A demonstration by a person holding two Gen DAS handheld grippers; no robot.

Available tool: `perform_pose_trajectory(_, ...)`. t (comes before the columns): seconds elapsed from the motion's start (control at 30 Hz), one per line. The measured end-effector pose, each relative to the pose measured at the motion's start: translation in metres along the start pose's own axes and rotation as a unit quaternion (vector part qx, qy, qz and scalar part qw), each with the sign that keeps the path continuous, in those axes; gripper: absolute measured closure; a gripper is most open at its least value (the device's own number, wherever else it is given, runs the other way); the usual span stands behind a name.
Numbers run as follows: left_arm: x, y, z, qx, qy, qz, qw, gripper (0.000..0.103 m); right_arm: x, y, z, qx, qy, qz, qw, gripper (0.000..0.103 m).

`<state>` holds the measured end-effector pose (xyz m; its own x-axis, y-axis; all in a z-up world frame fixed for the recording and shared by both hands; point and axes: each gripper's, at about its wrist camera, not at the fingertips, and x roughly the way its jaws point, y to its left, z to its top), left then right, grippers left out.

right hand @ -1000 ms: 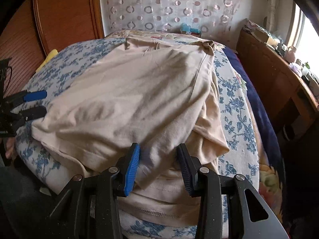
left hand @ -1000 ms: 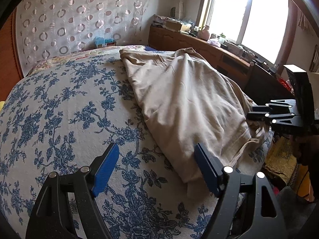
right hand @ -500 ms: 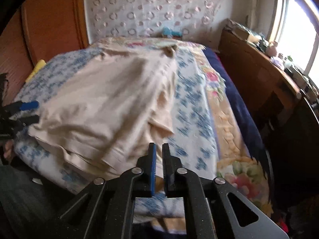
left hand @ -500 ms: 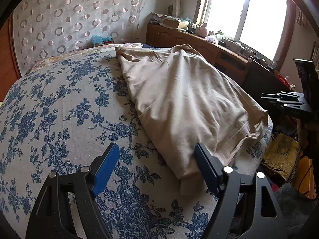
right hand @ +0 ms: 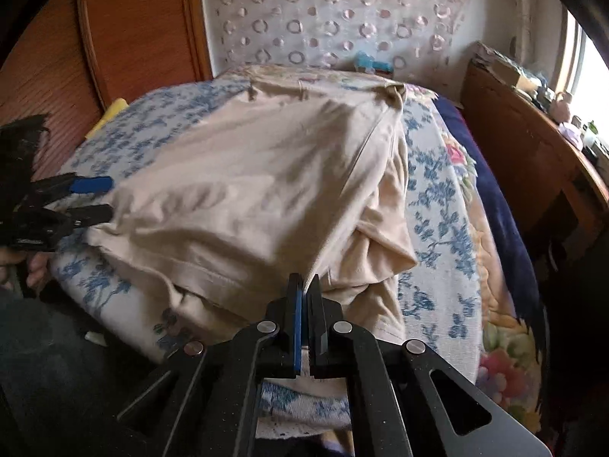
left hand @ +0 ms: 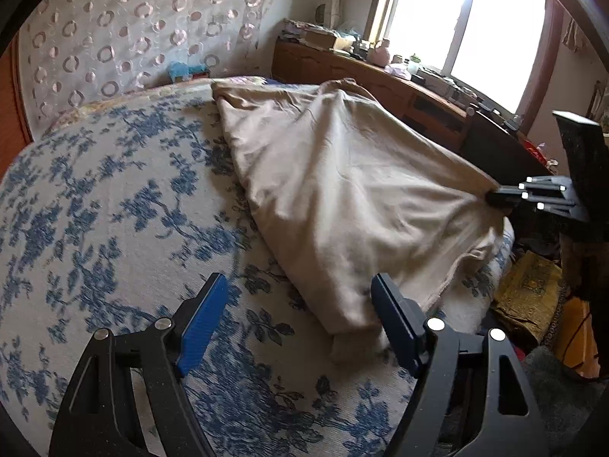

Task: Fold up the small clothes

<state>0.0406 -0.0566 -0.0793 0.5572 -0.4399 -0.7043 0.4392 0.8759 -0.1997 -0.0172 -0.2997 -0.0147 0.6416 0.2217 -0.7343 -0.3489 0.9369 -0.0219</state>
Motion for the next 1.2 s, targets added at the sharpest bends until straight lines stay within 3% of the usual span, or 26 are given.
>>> perform_pose_trajectory(0.03, -0.001, -0.002, -0.001, 0.002, -0.002, -0.001, 1.0000, 0.025, -0.008, -0.003, 0.000, -0.002, -0.001, -0.007, 1.000, 0.101)
perform_pose_trajectory(0.2, -0.002, -0.007, -0.004, 0.003, 0.002, -0.029, 0.9996, 0.055, -0.021, -0.013, -0.003, -0.007, 0.013, -0.036, 0.999, 0.101)
perform_pose_trajectory(0.37, -0.001, -0.012, -0.004, 0.012, 0.006, -0.028, 0.9995, 0.060, -0.013, -0.008, -0.009, 0.010, 0.020, -0.036, 0.999, 0.101)
perform_pose_trajectory(0.4, -0.001, -0.013, -0.004, 0.011, 0.007, -0.031, 0.9994, 0.065, -0.011, -0.008, -0.008, 0.012, 0.020, -0.037, 0.999, 0.101)
perform_pose_trajectory(0.43, -0.001, -0.013, -0.004, 0.011, 0.009, -0.036, 0.9992, 0.069, -0.006, -0.008, -0.008, 0.014, 0.022, -0.041, 0.999, 0.099)
perform_pose_trajectory(0.5, -0.001, -0.015, -0.004, 0.011, 0.014, -0.043, 0.9989, 0.087, -0.002, -0.009, -0.008, 0.016, 0.024, -0.059, 0.998, 0.077)
perform_pose_trajectory(0.57, -0.002, -0.017, -0.005, 0.011, 0.021, -0.044, 0.9987, 0.097, 0.002, -0.011, -0.008, 0.029, 0.021, -0.067, 0.997, 0.066)
perform_pose_trajectory(0.67, -0.016, -0.027, -0.005, 0.024, 0.017, -0.055, 0.9981, 0.098, 0.004, -0.017, -0.006, 0.053, 0.019, -0.055, 0.997, 0.058)
perform_pose_trajectory(0.8, -0.039, -0.036, -0.003, 0.037, 0.003, -0.051, 0.9980, 0.099, 0.008, -0.019, -0.005, 0.050, 0.018, -0.049, 0.997, 0.057)
perform_pose_trajectory(1.13, -0.019, -0.026, -0.003, 0.023, 0.032, -0.047, 0.9981, 0.099, 0.012, -0.030, -0.007, 0.047, 0.031, -0.020, 0.998, 0.057)
perform_pose_trajectory(1.17, -0.017, -0.024, -0.004, 0.020, 0.035, -0.045, 0.9982, 0.099, 0.011, -0.030, -0.007, 0.045, 0.030, -0.016, 0.998, 0.059)
perform_pose_trajectory(1.2, -0.015, -0.022, -0.005, 0.015, 0.038, -0.046, 0.9981, 0.099, 0.010, -0.030, -0.008, 0.043, 0.028, -0.009, 0.999, 0.070)
